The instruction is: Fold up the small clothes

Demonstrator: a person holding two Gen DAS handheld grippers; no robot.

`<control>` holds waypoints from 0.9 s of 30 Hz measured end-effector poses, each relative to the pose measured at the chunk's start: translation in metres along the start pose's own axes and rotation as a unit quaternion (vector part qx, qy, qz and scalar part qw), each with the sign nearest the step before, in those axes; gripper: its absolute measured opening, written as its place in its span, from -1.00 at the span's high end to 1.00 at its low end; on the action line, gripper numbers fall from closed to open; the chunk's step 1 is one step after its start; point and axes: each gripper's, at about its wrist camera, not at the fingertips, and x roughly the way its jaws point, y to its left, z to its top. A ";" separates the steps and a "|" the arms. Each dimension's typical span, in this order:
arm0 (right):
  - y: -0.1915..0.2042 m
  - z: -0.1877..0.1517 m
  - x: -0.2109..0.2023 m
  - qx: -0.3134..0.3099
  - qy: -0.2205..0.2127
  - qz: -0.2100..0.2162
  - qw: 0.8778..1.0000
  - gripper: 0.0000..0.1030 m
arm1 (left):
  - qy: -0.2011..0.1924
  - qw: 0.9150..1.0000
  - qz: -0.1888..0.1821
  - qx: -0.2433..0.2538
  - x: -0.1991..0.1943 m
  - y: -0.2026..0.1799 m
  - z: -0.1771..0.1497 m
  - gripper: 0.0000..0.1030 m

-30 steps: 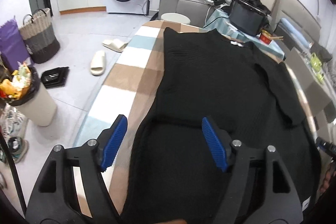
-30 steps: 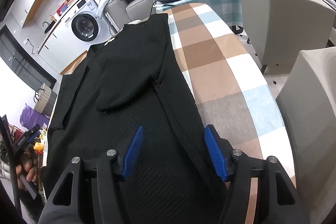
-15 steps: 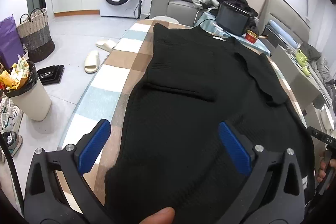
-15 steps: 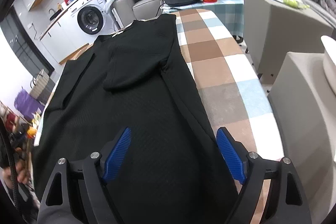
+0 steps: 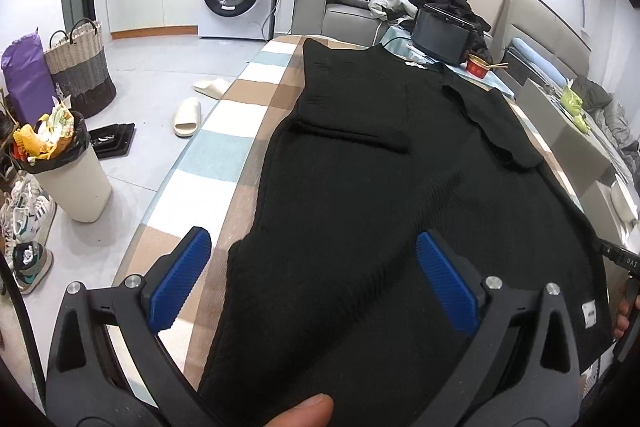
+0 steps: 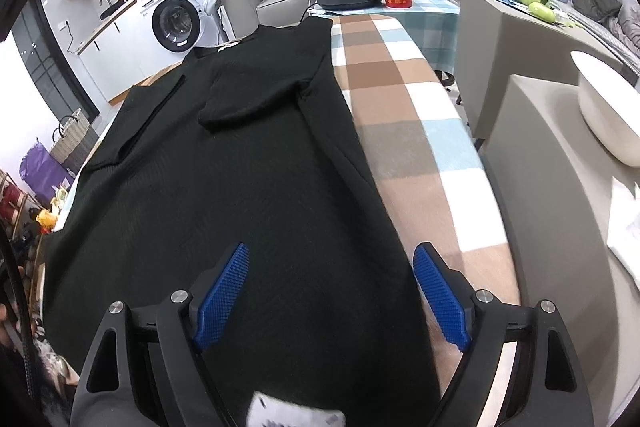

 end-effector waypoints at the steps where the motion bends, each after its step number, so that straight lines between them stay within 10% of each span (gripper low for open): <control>1: -0.002 -0.004 -0.002 -0.004 0.002 -0.002 1.000 -0.67 | 0.000 1.000 0.000 0.002 -0.004 0.000 -0.003 -0.98; 15: -0.027 -0.035 -0.012 -0.003 0.006 0.018 1.000 -0.41 | 0.012 1.000 0.019 -0.001 -0.024 0.021 -0.028 -0.98; 18: -0.027 -0.038 -0.007 -0.001 0.014 0.023 1.000 -0.05 | 0.028 0.999 0.018 -0.006 -0.014 0.024 -0.028 -0.98; 21: -0.022 -0.038 -0.006 -0.011 0.014 0.016 1.000 0.79 | 0.027 0.999 0.021 -0.011 -0.008 0.026 -0.027 -0.98; 27: -0.032 -0.028 -0.037 0.050 -0.048 0.106 0.992 0.90 | 0.034 0.999 0.023 -0.030 -0.001 0.037 -0.026 -0.98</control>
